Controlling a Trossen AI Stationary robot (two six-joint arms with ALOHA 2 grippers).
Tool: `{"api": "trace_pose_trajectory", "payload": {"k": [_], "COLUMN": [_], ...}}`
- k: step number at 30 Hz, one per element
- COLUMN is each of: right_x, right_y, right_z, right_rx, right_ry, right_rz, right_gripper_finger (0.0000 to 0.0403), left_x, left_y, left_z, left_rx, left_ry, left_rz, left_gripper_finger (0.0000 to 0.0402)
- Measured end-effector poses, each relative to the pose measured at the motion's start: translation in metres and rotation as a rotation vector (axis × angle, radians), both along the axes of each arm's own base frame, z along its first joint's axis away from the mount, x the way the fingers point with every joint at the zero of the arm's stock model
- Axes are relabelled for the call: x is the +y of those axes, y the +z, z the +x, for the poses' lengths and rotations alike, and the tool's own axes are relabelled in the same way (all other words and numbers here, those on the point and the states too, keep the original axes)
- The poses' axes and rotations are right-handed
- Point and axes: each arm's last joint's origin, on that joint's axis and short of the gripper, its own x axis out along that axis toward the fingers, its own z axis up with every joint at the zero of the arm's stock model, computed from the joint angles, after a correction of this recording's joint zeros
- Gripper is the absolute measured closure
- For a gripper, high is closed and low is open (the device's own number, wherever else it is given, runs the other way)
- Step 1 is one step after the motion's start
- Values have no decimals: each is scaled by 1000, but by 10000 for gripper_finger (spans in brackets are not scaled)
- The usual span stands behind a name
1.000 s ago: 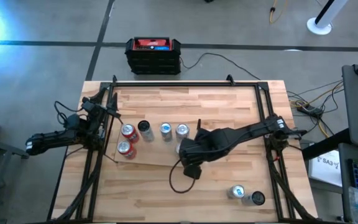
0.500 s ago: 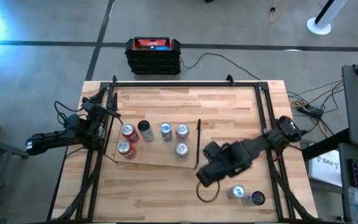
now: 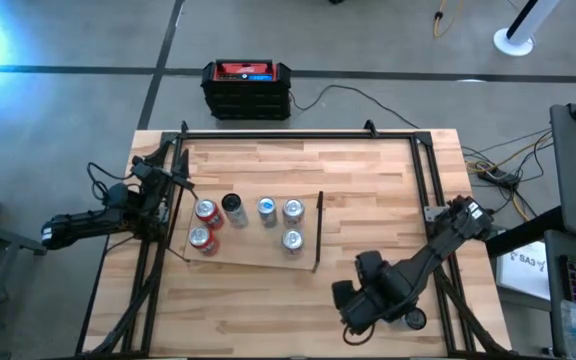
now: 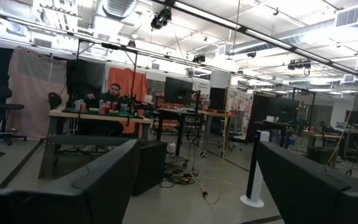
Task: Place canned beverage on shelf
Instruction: Move the blue soda can to the bottom middle of the table
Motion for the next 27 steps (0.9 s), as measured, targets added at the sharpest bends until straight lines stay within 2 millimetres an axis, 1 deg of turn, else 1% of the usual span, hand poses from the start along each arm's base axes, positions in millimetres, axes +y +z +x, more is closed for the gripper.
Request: {"api": "trace_pose_trajectory", "payload": {"k": [4, 8, 13, 20, 27], "right_x": [1, 5, 16, 29, 32], "right_y": [-17, -26, -29, -31, -31], "right_z": [-5, -10, -14, -23, -26], "right_rx": [105, 146, 126, 111, 108], "right_ry": [-115, -166, -209, -311, -348], "right_rz": [27, 30, 54, 62, 62], "right_gripper_finger": [55, 55, 55, 55, 55], "left_x": [0, 0, 0, 0, 0], "left_y": [0, 0, 0, 0, 0], "left_z": [0, 0, 0, 0, 0], "left_rx": [-1, 0, -1, 0, -1], "left_ry": [0, 0, 0, 0, 0], "left_rz": [0, 0, 0, 0, 0], "left_gripper_finger": [91, 91, 91, 91, 91]}}
